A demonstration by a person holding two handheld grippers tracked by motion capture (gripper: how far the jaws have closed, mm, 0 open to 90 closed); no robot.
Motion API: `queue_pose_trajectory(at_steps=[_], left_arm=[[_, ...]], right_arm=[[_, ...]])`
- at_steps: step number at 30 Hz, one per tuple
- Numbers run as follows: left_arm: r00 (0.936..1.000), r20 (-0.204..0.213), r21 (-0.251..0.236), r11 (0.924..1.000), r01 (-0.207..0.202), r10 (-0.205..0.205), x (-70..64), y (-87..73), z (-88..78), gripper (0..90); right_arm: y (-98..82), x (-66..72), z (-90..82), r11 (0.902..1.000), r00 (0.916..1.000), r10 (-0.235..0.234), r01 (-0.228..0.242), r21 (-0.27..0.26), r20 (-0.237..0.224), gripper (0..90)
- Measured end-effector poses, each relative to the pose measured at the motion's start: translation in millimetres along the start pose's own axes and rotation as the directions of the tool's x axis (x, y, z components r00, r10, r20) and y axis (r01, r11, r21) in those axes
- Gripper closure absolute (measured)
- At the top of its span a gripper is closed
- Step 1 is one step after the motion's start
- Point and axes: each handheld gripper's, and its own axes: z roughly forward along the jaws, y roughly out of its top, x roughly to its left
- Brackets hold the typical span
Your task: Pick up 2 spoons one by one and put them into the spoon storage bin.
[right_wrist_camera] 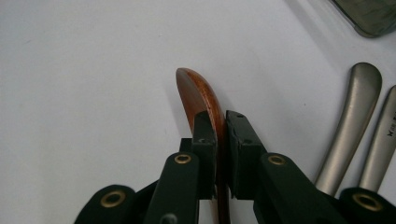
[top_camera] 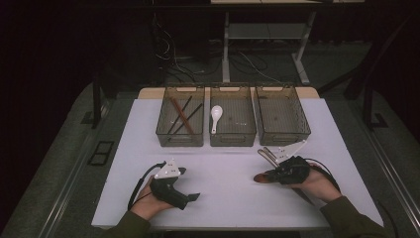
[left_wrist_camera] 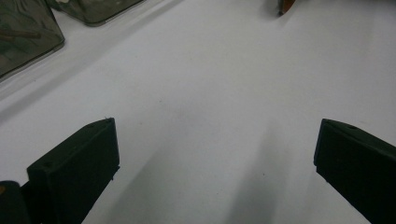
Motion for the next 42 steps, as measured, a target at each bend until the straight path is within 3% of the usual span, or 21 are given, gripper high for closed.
queue_pose_trajectory(at_steps=[13, 22, 42], left_arm=[[0.9999, 0.007, -0.001, 1.0000, -0.008, 0.008, -0.4, 0.3, 0.2, 0.0], [0.9999, 0.003, 0.003, 0.9999, -0.012, 0.012, -0.5, 0.9, 0.9, 0.0], [0.9999, 0.006, 0.004, 0.9999, -0.012, 0.012, -1.4, 1.1, 1.4, 0.0]], right_arm=[[3.9, -0.3, -11.6, 0.9969, 0.9977, 0.060, -0.058, -0.053, 0.033, 82.7], [12.3, -4.7, -26.0, 0.9883, 0.9924, 0.099, -0.090, -0.123, 0.072, 82.7], [44.6, -16.7, -40.2, 0.9714, 0.9850, 0.123, -0.094, -0.218, 0.121, 82.8]])
